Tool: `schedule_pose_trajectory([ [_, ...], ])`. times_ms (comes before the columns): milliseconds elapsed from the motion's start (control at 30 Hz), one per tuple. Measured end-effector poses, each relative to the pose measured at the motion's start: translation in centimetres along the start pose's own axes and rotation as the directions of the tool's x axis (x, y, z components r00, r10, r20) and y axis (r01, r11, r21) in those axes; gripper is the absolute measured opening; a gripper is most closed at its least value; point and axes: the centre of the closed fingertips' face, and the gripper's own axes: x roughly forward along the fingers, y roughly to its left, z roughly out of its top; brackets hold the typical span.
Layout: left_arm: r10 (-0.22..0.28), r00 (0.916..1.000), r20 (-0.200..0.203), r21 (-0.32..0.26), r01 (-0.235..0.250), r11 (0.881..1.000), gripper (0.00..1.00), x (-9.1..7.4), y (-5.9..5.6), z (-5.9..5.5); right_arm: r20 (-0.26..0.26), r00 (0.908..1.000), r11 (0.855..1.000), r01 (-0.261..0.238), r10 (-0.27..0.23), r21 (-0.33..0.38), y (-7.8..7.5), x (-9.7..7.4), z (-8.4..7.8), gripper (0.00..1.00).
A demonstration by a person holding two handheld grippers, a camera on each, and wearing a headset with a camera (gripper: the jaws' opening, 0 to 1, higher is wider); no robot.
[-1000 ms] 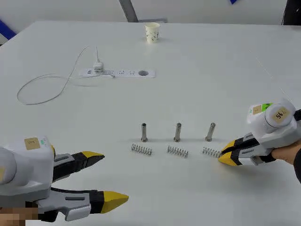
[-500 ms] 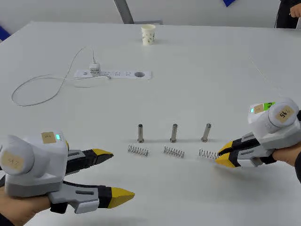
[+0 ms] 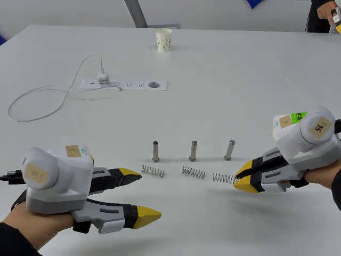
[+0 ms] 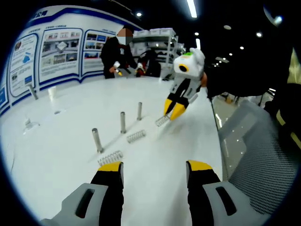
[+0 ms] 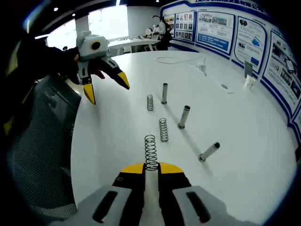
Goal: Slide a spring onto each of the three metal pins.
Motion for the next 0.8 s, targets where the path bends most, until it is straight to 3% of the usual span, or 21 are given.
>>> schedule_pose_trajectory([
  [367,-0.059,0.9981,-0.017,0.033,0.06,0.998,0.5,2.3,-1.2,0.4,0.006,0.998,0.996,-0.062,0.063,-0.071,2.5,0.9,2.4,0.11],
  [800,-0.077,0.997,-0.008,0.067,0.078,0.995,0.43,3.1,-1.6,1.2,-0.003,0.9917,0.981,-0.128,0.129,-0.145,4.9,2.2,4.7,0.11],
])
